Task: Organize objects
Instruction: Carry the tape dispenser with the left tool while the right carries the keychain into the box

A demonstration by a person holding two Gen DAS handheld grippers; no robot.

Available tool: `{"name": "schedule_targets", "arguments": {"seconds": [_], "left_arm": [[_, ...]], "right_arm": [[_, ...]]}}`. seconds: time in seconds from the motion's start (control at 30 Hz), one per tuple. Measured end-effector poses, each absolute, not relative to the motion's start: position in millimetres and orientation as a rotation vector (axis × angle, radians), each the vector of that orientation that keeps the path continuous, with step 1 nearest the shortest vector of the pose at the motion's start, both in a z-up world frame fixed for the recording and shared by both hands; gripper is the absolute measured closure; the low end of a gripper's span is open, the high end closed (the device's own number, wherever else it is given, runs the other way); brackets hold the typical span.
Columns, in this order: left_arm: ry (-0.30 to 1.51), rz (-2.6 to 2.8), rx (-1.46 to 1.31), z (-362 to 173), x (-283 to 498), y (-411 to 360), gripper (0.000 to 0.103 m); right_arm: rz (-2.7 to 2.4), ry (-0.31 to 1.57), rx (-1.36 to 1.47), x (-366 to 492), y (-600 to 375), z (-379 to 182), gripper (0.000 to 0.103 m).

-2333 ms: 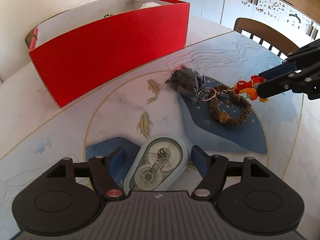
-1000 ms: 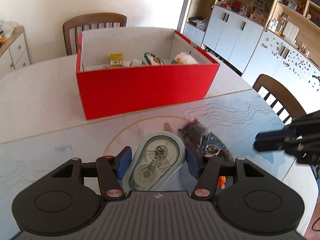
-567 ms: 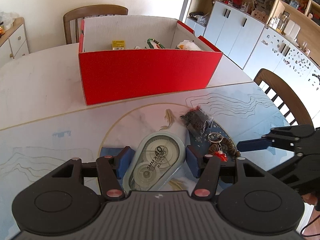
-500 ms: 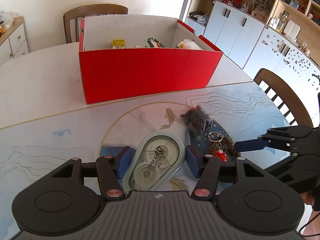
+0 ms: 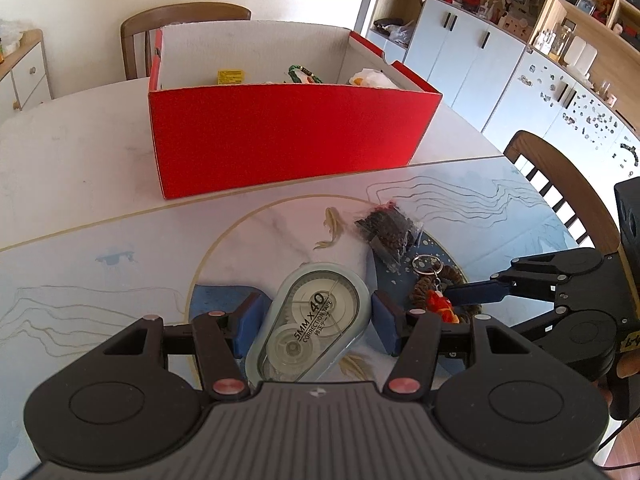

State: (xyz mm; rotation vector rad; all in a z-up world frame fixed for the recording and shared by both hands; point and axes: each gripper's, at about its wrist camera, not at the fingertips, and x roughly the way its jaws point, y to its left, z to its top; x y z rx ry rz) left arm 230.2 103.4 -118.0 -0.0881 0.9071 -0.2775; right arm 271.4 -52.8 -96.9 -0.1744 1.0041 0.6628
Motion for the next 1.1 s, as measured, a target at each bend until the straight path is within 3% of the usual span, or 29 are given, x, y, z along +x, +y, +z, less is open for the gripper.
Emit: {"name": "schedule_targets", "arguments": {"seconds": [0.13, 0.2, 0.27, 0.7, 1.1], "left_arm": [[0.907, -0.278, -0.087, -118, 230, 102, 0.045], [0.905, -0.276, -0.089, -118, 230, 101, 0.045], [0.901, -0.276, -0.090, -116, 231, 101, 0.045], [0.882, -0.276, -0.088, -94, 233, 96, 0.045], [0.845, -0.250, -0.030, -36, 251, 97, 0.045]], "right_arm": [[0.663, 0.987, -0.204, 269, -53, -93, 0.050], [0.665, 0.979, -0.211, 268, -54, -89, 0.057], [0.674, 0.970, -0.214, 267, -56, -82, 0.071], [0.662, 0.882, -0.188, 273, -75, -33, 0.073], [0.696, 0.811, -0.131, 296, -81, 36, 0.073]]}}
